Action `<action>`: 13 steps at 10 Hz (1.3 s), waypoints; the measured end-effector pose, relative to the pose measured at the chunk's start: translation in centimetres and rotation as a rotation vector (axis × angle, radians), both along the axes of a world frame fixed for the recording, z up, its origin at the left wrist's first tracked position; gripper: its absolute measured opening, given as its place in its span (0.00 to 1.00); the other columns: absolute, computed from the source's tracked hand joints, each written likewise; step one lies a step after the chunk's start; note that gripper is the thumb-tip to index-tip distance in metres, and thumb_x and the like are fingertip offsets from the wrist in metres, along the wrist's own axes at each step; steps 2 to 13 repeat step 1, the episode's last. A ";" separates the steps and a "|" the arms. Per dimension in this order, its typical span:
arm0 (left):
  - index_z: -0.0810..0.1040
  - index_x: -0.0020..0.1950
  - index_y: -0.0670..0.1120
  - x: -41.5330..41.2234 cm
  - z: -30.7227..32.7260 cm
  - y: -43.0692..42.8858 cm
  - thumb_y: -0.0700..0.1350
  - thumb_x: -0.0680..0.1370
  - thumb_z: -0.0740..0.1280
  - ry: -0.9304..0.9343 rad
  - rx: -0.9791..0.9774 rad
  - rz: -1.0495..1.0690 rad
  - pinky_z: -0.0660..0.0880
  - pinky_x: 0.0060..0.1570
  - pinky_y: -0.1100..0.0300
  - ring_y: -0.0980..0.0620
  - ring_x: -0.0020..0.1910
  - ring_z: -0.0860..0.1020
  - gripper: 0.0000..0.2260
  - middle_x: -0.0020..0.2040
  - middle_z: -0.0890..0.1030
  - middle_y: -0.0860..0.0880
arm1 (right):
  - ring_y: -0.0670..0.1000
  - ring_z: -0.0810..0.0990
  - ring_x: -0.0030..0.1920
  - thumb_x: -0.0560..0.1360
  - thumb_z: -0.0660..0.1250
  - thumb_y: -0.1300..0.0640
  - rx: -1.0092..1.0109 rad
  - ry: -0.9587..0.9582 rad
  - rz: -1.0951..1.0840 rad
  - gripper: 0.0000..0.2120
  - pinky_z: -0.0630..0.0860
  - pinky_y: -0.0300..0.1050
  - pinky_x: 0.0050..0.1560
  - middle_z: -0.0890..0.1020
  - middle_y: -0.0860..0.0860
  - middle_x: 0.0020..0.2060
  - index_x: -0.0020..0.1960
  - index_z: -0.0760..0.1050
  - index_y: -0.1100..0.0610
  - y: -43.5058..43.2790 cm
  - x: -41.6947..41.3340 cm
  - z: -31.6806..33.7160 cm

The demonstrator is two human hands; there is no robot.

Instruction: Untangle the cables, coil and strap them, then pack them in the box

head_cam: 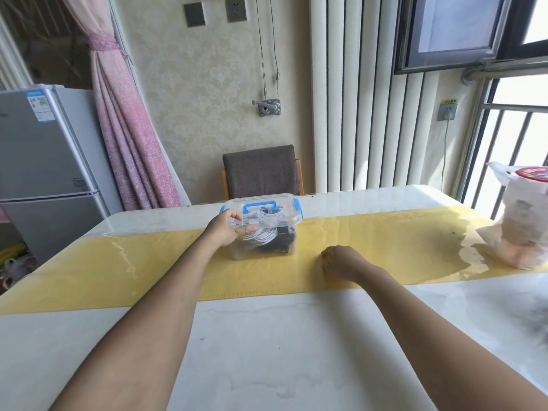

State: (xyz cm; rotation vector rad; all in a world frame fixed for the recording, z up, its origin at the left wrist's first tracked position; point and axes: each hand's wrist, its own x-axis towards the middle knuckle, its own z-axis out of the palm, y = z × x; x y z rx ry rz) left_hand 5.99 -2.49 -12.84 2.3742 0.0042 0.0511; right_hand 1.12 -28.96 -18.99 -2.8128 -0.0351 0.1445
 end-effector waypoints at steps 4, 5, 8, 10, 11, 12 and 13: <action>0.72 0.61 0.48 -0.5 0.9 0.0 0.54 0.72 0.73 0.009 -0.051 0.019 0.66 0.53 0.59 0.51 0.59 0.70 0.22 0.67 0.71 0.46 | 0.56 0.76 0.58 0.78 0.60 0.57 -0.009 -0.083 0.029 0.15 0.74 0.44 0.53 0.79 0.56 0.59 0.61 0.76 0.61 0.2 -0.1 2.6; 0.72 0.61 0.48 -0.5 0.9 0.0 0.54 0.72 0.73 0.009 -0.051 0.019 0.66 0.53 0.59 0.51 0.59 0.70 0.22 0.67 0.71 0.46 | 0.56 0.76 0.58 0.78 0.60 0.57 -0.009 -0.083 0.029 0.15 0.74 0.44 0.53 0.79 0.56 0.59 0.61 0.76 0.61 0.2 -0.1 2.6; 0.72 0.61 0.48 -0.5 0.9 0.0 0.54 0.72 0.73 0.009 -0.051 0.019 0.66 0.53 0.59 0.51 0.59 0.70 0.22 0.67 0.71 0.46 | 0.56 0.76 0.58 0.78 0.60 0.57 -0.009 -0.083 0.029 0.15 0.74 0.44 0.53 0.79 0.56 0.59 0.61 0.76 0.61 0.2 -0.1 2.6; 0.72 0.61 0.48 -0.5 0.9 0.0 0.54 0.72 0.73 0.009 -0.051 0.019 0.66 0.53 0.59 0.51 0.59 0.70 0.22 0.67 0.71 0.46 | 0.56 0.76 0.58 0.78 0.60 0.57 -0.009 -0.083 0.029 0.15 0.74 0.44 0.53 0.79 0.56 0.59 0.61 0.76 0.61 0.2 -0.1 2.6; 0.72 0.61 0.48 -0.5 0.9 0.0 0.54 0.72 0.73 0.009 -0.051 0.019 0.66 0.53 0.59 0.51 0.59 0.70 0.22 0.67 0.71 0.46 | 0.56 0.76 0.58 0.78 0.60 0.57 -0.009 -0.083 0.029 0.15 0.74 0.44 0.53 0.79 0.56 0.59 0.61 0.76 0.61 0.2 -0.1 2.6; 0.72 0.61 0.48 -0.5 0.9 0.0 0.54 0.72 0.73 0.009 -0.051 0.019 0.66 0.53 0.59 0.51 0.59 0.70 0.22 0.67 0.71 0.46 | 0.56 0.76 0.58 0.78 0.60 0.57 -0.009 -0.083 0.029 0.15 0.74 0.44 0.53 0.79 0.56 0.59 0.61 0.76 0.61 0.2 -0.1 2.6; 0.72 0.61 0.48 -0.5 0.9 0.0 0.54 0.72 0.73 0.009 -0.051 0.019 0.66 0.53 0.59 0.51 0.59 0.70 0.22 0.67 0.71 0.46 | 0.56 0.76 0.58 0.78 0.60 0.57 -0.009 -0.083 0.029 0.15 0.74 0.44 0.53 0.79 0.56 0.59 0.61 0.76 0.61 0.2 -0.1 2.6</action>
